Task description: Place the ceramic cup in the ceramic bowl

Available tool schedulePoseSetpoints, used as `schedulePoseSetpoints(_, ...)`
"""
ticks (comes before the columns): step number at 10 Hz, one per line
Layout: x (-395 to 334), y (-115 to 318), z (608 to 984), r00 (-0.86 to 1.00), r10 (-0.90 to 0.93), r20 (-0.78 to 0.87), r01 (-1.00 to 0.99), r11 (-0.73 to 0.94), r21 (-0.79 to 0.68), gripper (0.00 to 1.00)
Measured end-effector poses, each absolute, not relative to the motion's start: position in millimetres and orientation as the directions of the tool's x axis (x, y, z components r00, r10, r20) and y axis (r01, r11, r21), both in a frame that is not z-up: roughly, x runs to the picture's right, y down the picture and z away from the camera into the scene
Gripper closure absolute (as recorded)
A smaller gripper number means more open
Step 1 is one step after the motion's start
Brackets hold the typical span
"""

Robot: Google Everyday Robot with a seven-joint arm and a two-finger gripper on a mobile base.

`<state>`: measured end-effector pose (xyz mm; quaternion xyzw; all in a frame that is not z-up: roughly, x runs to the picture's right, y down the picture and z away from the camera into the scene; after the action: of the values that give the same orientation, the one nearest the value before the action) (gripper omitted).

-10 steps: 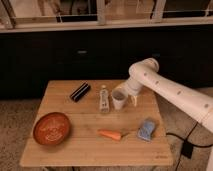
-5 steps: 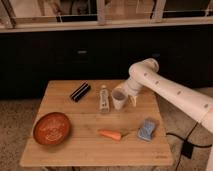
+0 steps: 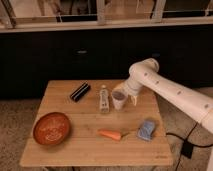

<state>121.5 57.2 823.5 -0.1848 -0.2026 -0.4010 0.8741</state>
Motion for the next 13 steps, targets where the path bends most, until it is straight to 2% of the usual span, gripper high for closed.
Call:
schedulePoseSetpoints(6, 128.3, 60.7, 843.5, 0.571, -0.649, 0.503, 0.795, 0.590, -0.142, 0.20)
schedulePoseSetpoints(13, 133.9, 69.7, 870.4, 0.568, -0.660, 0.491, 0.811, 0.550, -0.200, 0.20)
